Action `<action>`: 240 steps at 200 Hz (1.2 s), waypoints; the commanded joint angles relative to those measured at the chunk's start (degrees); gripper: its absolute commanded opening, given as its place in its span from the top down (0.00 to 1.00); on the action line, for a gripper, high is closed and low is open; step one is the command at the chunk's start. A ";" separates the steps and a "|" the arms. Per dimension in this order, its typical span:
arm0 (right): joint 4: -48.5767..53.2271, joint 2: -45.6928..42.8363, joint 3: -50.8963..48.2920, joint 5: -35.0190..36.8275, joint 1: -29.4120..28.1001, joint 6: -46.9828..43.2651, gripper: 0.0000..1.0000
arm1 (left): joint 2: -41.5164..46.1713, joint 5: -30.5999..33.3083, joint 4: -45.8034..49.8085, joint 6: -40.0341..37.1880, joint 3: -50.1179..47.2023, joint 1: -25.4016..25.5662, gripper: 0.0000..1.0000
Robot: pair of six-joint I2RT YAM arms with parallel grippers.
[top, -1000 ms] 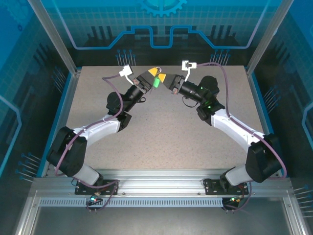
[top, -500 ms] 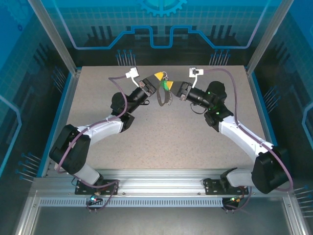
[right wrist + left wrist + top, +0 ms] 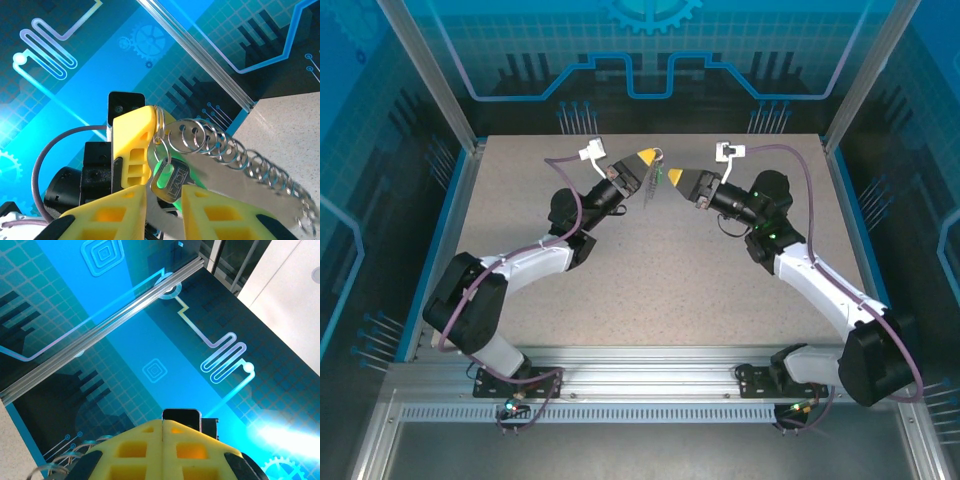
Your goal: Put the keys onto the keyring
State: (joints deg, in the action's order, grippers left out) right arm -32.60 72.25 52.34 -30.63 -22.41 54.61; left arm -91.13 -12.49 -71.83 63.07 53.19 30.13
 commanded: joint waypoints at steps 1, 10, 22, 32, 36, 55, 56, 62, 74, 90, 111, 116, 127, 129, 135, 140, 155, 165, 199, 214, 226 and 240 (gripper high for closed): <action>-2.42 -0.84 1.29 -0.39 0.73 -0.12 0.72 | 0.17 -1.13 -1.74 -0.54 2.10 0.37 1.00; -2.63 -0.59 1.90 -0.23 0.71 0.05 0.70 | 0.08 -1.13 -1.78 -0.53 2.16 0.37 1.00; -2.98 -0.06 2.86 -0.30 0.75 0.36 0.68 | 0.08 -1.29 -1.78 -0.54 2.10 0.35 1.00; -3.30 0.59 3.58 -0.30 0.71 0.78 0.64 | -0.01 -1.31 -1.76 -0.50 2.09 0.37 1.00; -3.42 0.80 3.93 -0.30 0.71 0.83 0.64 | -0.01 -1.33 -1.75 -0.47 2.09 0.32 1.00; -3.94 1.83 5.19 -0.06 0.69 1.19 0.60 | -0.01 -1.40 -1.83 -0.41 2.03 0.37 1.00; -3.95 1.88 5.26 -0.05 0.65 1.20 0.60 | -0.01 -1.40 -1.87 -0.41 2.06 0.32 1.00; -4.13 2.24 5.67 0.02 0.66 1.33 0.59 | -0.01 -1.41 -1.92 -0.40 2.04 0.37 1.00; -4.16 3.09 6.61 -0.04 0.55 1.47 0.59 | -0.01 -1.42 -1.91 -0.47 1.92 0.36 1.00; -3.88 4.30 7.78 0.05 0.30 1.38 0.59 | -0.03 -1.40 -1.91 -0.40 2.06 0.37 1.00; -3.88 5.98 9.02 0.12 0.05 1.57 0.59 | -0.10 -1.49 -1.93 -0.41 2.10 0.37 1.00; -3.95 6.33 9.22 0.13 -0.08 1.68 0.59 | -0.10 -1.48 -1.91 -0.45 2.13 0.37 1.00; -4.05 6.97 9.68 0.14 -0.21 1.71 0.59 | -0.14 -1.54 -1.99 -0.32 2.13 0.37 1.00; -4.07 7.06 9.75 0.14 -0.23 1.72 0.59 | -0.11 -1.50 -2.00 -0.36 2.13 0.37 1.00; -4.05 7.39 9.95 0.15 -0.19 1.73 0.59 | -0.16 -1.48 -2.02 -0.34 2.10 0.32 1.00; -4.10 7.59 10.10 0.13 -0.27 1.73 0.59 | -0.18 -1.53 -2.00 -0.33 2.09 0.37 1.00; -4.15 8.06 10.39 0.12 -0.34 1.73 0.62 | -0.19 -1.51 -2.02 -0.32 2.11 0.36 1.00; -4.22 8.25 10.58 0.13 -0.32 1.77 0.64 | -0.19 -1.49 -2.01 -0.41 2.11 0.36 1.00; -4.32 8.66 10.75 -0.03 -0.30 1.95 0.71 | -0.36 -1.49 -2.13 -0.34 2.11 0.36 1.00; -4.40 8.81 10.83 -0.26 -0.44 2.00 0.71 | -0.45 -1.58 -2.13 -0.38 2.18 0.37 1.00; -4.40 9.01 10.87 -0.47 -0.44 1.99 0.71 | -0.45 -1.62 -2.13 -0.27 2.23 0.34 1.00; -4.32 9.18 10.95 -0.73 -0.48 2.00 0.71 | -0.54 -1.53 -2.17 -0.29 2.18 0.34 1.00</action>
State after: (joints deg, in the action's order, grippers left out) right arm -35.24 80.62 61.52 -30.50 -22.48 56.42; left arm -91.15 -13.34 -71.85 63.07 53.19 30.13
